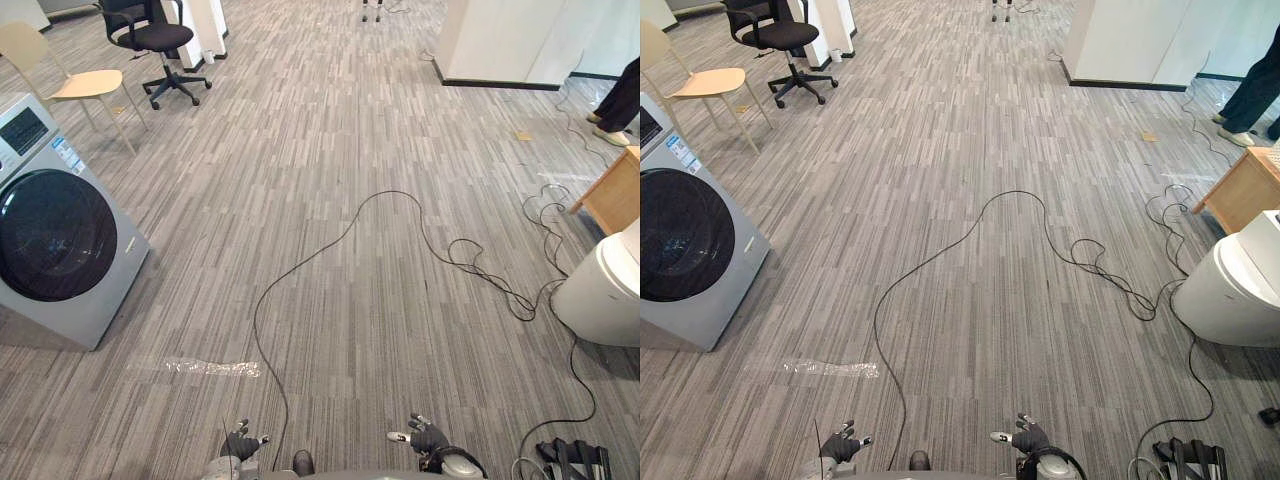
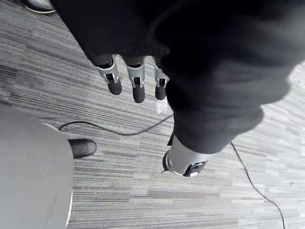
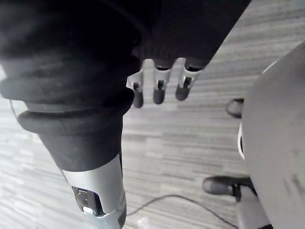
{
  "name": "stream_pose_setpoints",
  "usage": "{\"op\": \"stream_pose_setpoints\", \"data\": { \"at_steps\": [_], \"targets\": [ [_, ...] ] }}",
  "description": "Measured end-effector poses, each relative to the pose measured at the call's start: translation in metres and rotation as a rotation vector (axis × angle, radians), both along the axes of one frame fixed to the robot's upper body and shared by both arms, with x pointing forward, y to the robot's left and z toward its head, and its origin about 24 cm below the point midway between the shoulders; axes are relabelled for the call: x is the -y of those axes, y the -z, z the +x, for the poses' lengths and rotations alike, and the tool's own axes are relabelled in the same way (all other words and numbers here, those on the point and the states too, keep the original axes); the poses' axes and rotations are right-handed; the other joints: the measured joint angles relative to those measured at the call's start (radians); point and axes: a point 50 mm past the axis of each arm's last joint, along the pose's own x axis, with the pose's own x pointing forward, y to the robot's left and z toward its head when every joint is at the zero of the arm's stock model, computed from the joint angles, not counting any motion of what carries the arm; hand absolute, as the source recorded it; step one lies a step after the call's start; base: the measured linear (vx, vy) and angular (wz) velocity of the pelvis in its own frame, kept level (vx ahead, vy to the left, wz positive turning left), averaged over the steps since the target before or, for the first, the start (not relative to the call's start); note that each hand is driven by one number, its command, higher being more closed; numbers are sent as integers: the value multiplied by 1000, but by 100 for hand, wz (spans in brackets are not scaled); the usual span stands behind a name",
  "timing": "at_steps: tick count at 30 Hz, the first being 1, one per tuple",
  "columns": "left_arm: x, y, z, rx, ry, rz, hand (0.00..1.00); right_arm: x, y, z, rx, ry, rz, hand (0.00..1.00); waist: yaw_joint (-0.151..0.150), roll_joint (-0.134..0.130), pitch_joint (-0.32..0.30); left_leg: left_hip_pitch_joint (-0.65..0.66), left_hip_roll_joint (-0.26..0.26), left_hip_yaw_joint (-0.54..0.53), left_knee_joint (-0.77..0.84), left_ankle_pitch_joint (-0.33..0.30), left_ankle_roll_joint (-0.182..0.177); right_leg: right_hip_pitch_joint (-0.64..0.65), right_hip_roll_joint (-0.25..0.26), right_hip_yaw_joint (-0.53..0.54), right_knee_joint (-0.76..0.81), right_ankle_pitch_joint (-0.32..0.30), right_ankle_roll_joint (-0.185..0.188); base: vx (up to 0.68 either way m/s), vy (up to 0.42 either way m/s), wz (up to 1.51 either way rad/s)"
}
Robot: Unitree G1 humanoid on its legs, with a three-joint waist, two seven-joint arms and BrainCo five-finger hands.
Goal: Organize washtable
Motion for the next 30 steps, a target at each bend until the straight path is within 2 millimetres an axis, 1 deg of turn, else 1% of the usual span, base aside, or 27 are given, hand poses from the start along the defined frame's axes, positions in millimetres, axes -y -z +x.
{"op": "stream_pose_setpoints", "data": {
  "at_steps": [1,2,3,4,5,6,7,9,10,11,12,13,14,15,16,18,20,21,22,23,24,25,26,27,28,29,30],
  "targets": [
    [-1,-2,5,17,-11,0,0,0,-1,3,11,-1,0,0,0,-7,21,-66,15,-9,133,-59,-4,0,0,-16,6,-1,-2,-16,-49,26],
    [-4,-3,9,33,-30,-1,0,0,-1,3,14,-2,-1,0,3,-8,34,-103,26,-9,211,-92,-10,1,4,-18,12,-4,-7,-57,-34,21],
    [-5,-6,13,62,-68,-9,0,0,-2,4,19,-2,-1,0,17,0,50,-170,55,-4,359,-148,-23,3,15,-19,17,-10,-15,-99,-7,2],
    [-5,-8,17,84,-96,-20,0,2,-2,4,23,0,-5,0,30,10,61,-210,84,6,455,-173,-41,7,31,-12,17,-26,-31,-107,4,-3],
    [-5,-9,19,103,-120,-28,0,6,-4,5,29,0,-17,0,37,13,76,-239,109,23,536,-183,-57,16,45,-2,13,-36,-45,-116,6,-11],
    [-5,-11,23,130,-147,-37,0,5,-4,6,38,3,-19,0,55,21,86,-296,135,45,639,-181,-69,24,52,18,15,-40,-48,-93,21,-21],
    [-3,-13,26,153,-161,-44,0,7,-4,4,36,12,-28,0,65,19,91,-323,147,52,658,-206,-66,17,52,34,16,-49,-41,-76,38,-29],
    [-1,-13,26,156,-184,-51,0,13,-5,5,39,12,-45,0,79,33,87,-342,154,55,595,-209,-63,-2,52,67,16,-54,-34,2,127,-59],
    [3,-13,24,157,-193,-65,0,17,-6,5,41,3,-60,0,97,59,87,-341,155,48,463,-208,-64,-26,50,120,5,-57,-29,83,206,-92],
    [5,-12,24,155,-196,-70,0,19,-6,6,42,-5,-66,0,107,77,81,-330,155,61,440,-182,-47,-31,53,146,-9,-58,-25,151,175,-100],
    [8,-12,24,154,-197,-78,0,21,-7,7,44,-16,-74,0,112,74,79,-339,147,81,423,-180,-42,-54,57,170,36,-64,-6,274,114,-51],
    [2,-13,24,163,-194,-64,0,15,-6,5,39,-19,-60,0,112,38,71,-340,112,93,417,-187,-31,-68,39,193,82,-80,-7,295,76,-34],
    [-1,-14,25,173,-199,-55,0,12,-3,0,22,-19,-53,0,113,27,66,-351,92,104,447,-210,5,-65,22,192,83,-105,13,285,88,-9],
    [-1,-14,24,170,-203,-57,0,12,-4,0,23,-21,-52,0,112,30,63,-352,88,107,462,-222,21,-62,19,199,88,-105,14,215,98,-20],
    [0,-13,23,168,-211,-63,0,10,-4,0,24,-27,-50,0,114,23,56,-335,77,130,468,-245,40,-75,-2,222,137,-118,33,323,205,-34],
    [0,-12,20,153,-210,-64,0,10,-5,4,40,-32,-47,0,116,24,54,-277,69,150,439,-268,49,-151,-19,272,347,-134,57,329,208,-32],
    [-2,-11,19,131,-165,-52,0,9,-6,4,54,-38,-35,0,103,2,49,-184,47,144,409,-308,59,-303,-34,312,751,-83,140,303,127,2],
    [-3,-11,19,128,-150,-45,0,9,-6,4,54,-39,-32,0,102,3,51,-158,44,141,403,-319,62,-333,-32,306,832,-86,127,351,78,18],
    [-3,-10,17,120,-138,-42,0,10,-6,1,48,-38,-34,0,100,2,53,-98,43,124,389,-336,79,-368,-34,255,927,-115,75,385,48,31],
    [-2,-10,17,119,-128,-42,0,10,-6,1,51,-36,-33,0,95,-2,54,-34,46,104,358,-350,85,-393,-35,169,942,-152,14,398,33,39],
    [-1,-10,17,117,-123,-43,0,9,-7,2,59,-41,-33,0,87,-3,55,-9,49,93,342,-354,87,-410,-34,122,927,-171,-14,417,8,50],
    [0,-9,15,108,-116,-44,0,9,-8,5,72,-50,-35,0,71,0,57,31,63,83,315,-360,85,-460,-23,42,848,-193,-51,344,-6,42],
    [0,-9,15,106,-115,-45,0,9,-9,8,83,-52,-36,0,63,3,58,45,69,74,304,-361,77,-487,-13,12,790,-194,-54,452,-9,43],
    [1,-8,14,102,-113,-45,0,9,-12,15,104,-58,-38,0,53,8,67,82,81,67,277,-368,65,-538,9,-27,650,-175,-63,497,-13,26],
    [3,-8,15,99,-102,-45,0,9,-14,21,122,-65,-41,0,52,9,78,128,85,61,239,-368,60,-580,27,-55,487,-112,-59,637,-35,27],
    [3,-8,16,99,-95,-44,0,8,-14,23,127,-68,-41,0,48,10,80,149,86,51,219,-369,53,-594,31,-68,398,-70,-53,573,-52,46],
    [4,-9,19,106,-87,-44,0,8,-16,27,137,-70,-41,0,38,9,89,194,87,26,187,-376,26,-613,37,-81,252,1,-50,753,-129,72]
  ]
}}
